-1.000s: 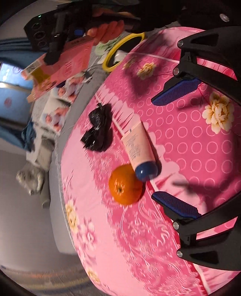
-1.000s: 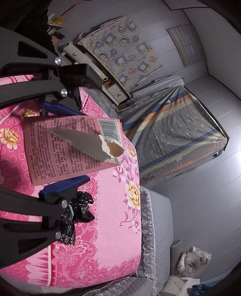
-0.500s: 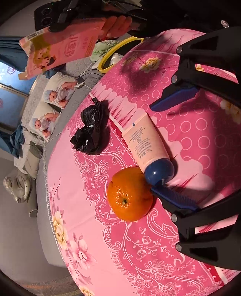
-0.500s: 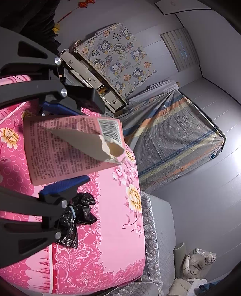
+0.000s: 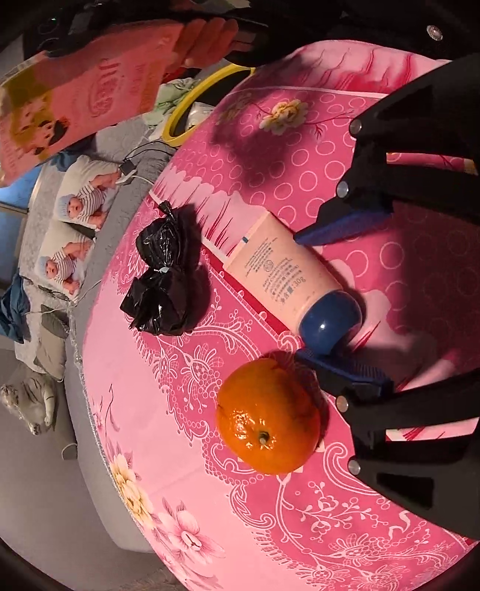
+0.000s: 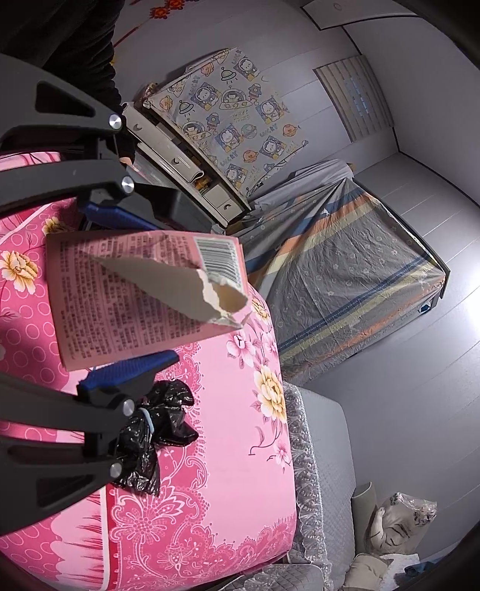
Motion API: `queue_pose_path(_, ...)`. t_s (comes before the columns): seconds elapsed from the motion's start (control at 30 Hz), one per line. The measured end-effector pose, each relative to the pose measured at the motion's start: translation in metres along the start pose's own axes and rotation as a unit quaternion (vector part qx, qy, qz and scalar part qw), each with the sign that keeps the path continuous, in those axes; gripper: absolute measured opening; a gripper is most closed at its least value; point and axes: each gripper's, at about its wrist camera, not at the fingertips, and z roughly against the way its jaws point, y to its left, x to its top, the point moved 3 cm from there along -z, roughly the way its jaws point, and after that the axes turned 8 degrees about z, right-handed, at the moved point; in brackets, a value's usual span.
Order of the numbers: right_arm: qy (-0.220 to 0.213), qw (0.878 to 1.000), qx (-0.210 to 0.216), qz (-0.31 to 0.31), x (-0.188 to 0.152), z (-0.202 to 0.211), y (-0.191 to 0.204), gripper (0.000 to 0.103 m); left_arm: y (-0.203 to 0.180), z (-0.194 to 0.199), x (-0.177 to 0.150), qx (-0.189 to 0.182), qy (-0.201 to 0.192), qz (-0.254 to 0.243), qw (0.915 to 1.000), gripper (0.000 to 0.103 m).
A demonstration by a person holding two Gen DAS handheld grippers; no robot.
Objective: Collect trash
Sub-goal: 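Grasp the blue-capped lotion tube with the left gripper while the right gripper holds the carton, then carry the carton and lotion tube over the yellow-rimmed bin and open both grippers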
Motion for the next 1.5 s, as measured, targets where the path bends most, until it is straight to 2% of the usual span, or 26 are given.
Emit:
queue_pose_path(0.1, -0.005, 1.000, -0.004, 0.001, 0.000, 0.005, 0.002, 0.057, -0.004, 0.001, 0.002, 0.000, -0.004, -0.005, 1.0000, 0.037)
queue_pose_path(0.3, -0.016, 1.000, -0.019, 0.008, 0.000, 0.029, 0.015, 0.057, -0.021, 0.004, 0.007, 0.020, -0.024, -0.018, 0.9994, 0.033)
queue_pose_path(0.5, -0.035, 0.998, -0.038, 0.021, 0.004, 0.067, 0.033, 0.057, -0.046, 0.037, 0.010, 0.020, -0.055, -0.027, 0.9979, 0.032)
queue_pose_path(0.7, -0.059, 0.996, -0.062, 0.014, -0.003, 0.108, 0.042, 0.057, -0.090, 0.072, 0.012, 0.041, -0.098, -0.023, 0.9941, 0.032)
queue_pose_path(0.93, -0.093, 0.990, -0.104, -0.011, -0.021, 0.165, 0.036, 0.057, -0.163, 0.097, 0.023, 0.036, -0.145, -0.033, 0.9883, 0.032)
queue_pose_path(1.07, -0.120, 0.982, -0.143, -0.033, -0.036, 0.209, 0.025, 0.057, -0.204, 0.099, 0.033, 0.030, -0.158, -0.041, 0.9861, 0.032)
queue_pose_path(1.27, -0.161, 0.963, -0.201, -0.073, -0.061, 0.268, 0.002, 0.057, -0.264, 0.092, 0.048, -0.005, -0.171, -0.071, 0.9827, 0.032)
queue_pose_path(1.33, -0.175, 0.954, -0.228, -0.088, -0.072, 0.286, -0.007, 0.057, -0.284, 0.084, 0.053, -0.014, -0.169, -0.086, 0.9817, 0.032)
queue_pose_path(1.5, -0.193, 0.919, -0.326, -0.111, -0.102, 0.324, -0.026, 0.057, -0.314, 0.064, 0.065, -0.034, -0.158, -0.106, 0.9811, 0.032)
